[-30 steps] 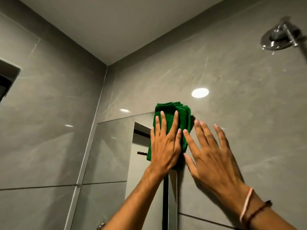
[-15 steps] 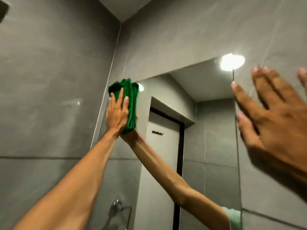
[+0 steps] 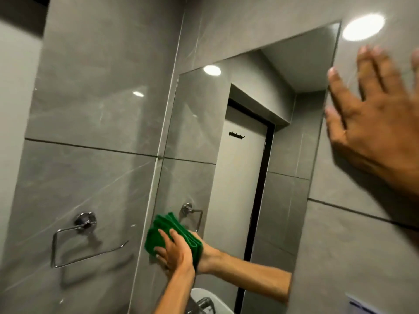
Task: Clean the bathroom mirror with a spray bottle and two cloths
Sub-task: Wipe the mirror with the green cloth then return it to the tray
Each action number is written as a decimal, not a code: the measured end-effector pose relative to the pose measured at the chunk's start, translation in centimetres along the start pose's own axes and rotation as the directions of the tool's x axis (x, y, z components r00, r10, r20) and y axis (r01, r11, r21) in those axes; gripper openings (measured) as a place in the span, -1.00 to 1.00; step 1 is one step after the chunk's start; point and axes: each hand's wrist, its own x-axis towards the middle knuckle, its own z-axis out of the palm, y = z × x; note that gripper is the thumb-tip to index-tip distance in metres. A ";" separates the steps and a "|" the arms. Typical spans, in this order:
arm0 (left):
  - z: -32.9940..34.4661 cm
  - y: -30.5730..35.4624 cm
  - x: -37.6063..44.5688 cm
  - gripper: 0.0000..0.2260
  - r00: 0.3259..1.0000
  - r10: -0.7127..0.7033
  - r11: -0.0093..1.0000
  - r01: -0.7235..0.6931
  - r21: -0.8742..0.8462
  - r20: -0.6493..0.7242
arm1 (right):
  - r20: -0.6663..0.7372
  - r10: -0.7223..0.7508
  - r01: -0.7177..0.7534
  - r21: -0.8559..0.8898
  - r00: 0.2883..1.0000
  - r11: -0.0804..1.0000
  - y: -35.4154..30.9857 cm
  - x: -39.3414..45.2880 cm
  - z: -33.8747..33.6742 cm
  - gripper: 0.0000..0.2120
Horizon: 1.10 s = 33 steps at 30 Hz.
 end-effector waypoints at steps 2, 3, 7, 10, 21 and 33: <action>0.9 4.7 -5.1 -0.51 0.998 -0.008 0.996 0.012 -0.090 0.054 | 0.070 0.039 -0.033 -0.093 0.997 0.995 0.1 -1.1 -2.6 -0.33; 1.7 7.3 -7.6 -0.51 0.997 0.073 0.989 -0.067 -0.129 0.038 | 0.093 0.035 -0.026 -0.103 0.995 0.994 0.5 -1.5 -3.7 -0.31; 4.0 21.2 -14.2 -0.53 0.909 0.412 0.905 -0.400 -0.148 0.067 | 0.267 0.011 0.034 -0.164 0.964 0.986 2.6 -2.6 -6.6 -0.18; 6.0 30.0 -19.5 -0.52 0.677 0.727 0.686 -0.715 -0.134 0.112 | 0.305 0.003 0.052 -0.173 0.952 0.984 3.5 -2.5 -6.8 -0.15; 3.4 15.0 -9.7 -0.53 0.032 0.980 0.052 -0.994 -0.097 0.197 | 0.066 -0.006 0.016 -0.157 0.998 0.987 2.2 -3.8 -3.5 -0.22; 0.9 -5.2 -22.6 -0.47 0.986 0.088 0.996 -0.087 -0.019 0.144 | 0.055 -0.002 0.005 -0.060 0.999 0.998 2.4 -3.3 -3.2 -0.21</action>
